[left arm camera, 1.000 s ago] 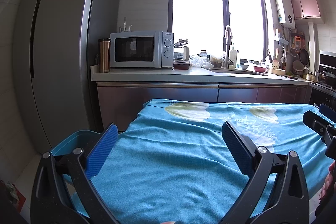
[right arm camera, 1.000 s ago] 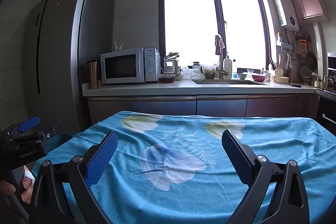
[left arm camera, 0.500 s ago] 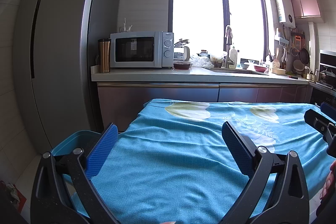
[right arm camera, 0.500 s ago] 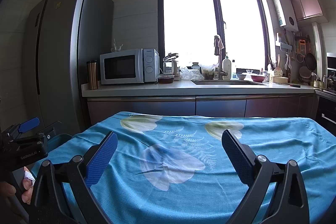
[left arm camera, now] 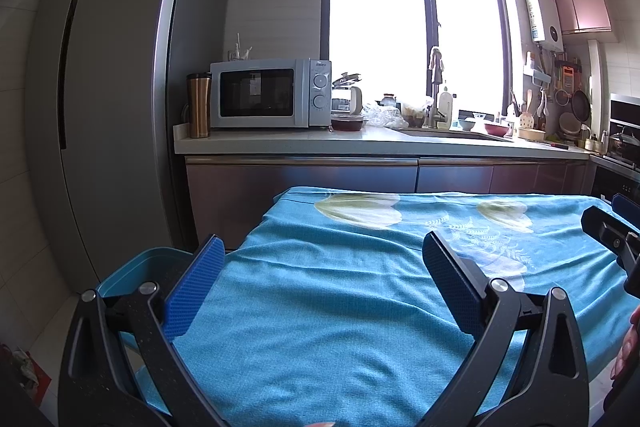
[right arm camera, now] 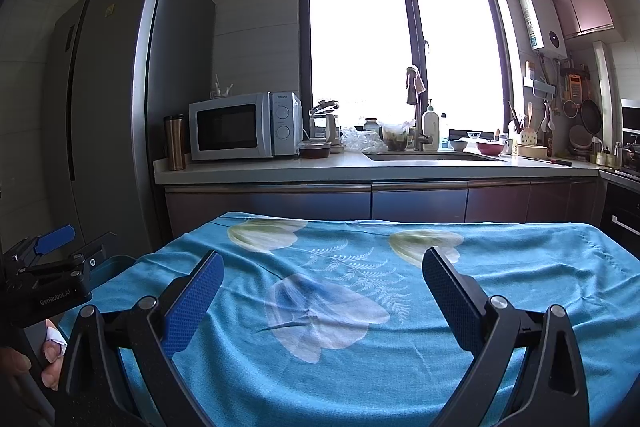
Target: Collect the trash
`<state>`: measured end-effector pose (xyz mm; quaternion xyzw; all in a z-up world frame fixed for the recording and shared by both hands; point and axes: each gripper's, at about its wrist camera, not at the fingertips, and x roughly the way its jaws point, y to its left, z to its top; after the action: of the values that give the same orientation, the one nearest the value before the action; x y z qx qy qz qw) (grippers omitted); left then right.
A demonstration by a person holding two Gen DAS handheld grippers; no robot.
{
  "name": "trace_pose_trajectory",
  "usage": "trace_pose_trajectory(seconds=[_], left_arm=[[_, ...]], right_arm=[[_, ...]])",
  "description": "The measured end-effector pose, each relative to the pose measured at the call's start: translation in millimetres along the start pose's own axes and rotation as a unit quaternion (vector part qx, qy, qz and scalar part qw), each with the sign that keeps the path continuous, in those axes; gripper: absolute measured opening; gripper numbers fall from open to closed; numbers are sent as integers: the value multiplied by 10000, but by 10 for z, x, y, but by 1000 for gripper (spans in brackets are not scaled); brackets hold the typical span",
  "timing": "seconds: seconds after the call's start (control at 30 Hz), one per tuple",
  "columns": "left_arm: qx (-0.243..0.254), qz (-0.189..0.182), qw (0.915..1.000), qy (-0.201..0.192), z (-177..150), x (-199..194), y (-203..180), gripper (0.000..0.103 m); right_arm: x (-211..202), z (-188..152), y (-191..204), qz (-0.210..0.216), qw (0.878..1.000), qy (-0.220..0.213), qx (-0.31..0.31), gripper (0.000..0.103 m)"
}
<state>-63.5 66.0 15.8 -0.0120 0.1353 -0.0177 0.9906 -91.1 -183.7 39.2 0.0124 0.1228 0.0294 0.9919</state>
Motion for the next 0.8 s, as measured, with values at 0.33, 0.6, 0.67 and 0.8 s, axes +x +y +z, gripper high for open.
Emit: trace_pose_trajectory(seconds=[0.33, 0.6, 0.67, 0.8], left_arm=[[29, 10, 10000, 11, -11, 23, -24, 97], [42, 5, 10000, 23, -16, 27, -32, 97], [45, 2, 10000, 26, -22, 40, -28, 97], [58, 0, 10000, 36, -27, 45, -43, 97]], right_arm=[[-4, -9, -6, -17, 10000, 6, 12, 96], [23, -19, -32, -34, 10000, 18, 28, 96], [20, -22, -33, -38, 10000, 17, 28, 96], [33, -26, -34, -41, 10000, 25, 33, 96]])
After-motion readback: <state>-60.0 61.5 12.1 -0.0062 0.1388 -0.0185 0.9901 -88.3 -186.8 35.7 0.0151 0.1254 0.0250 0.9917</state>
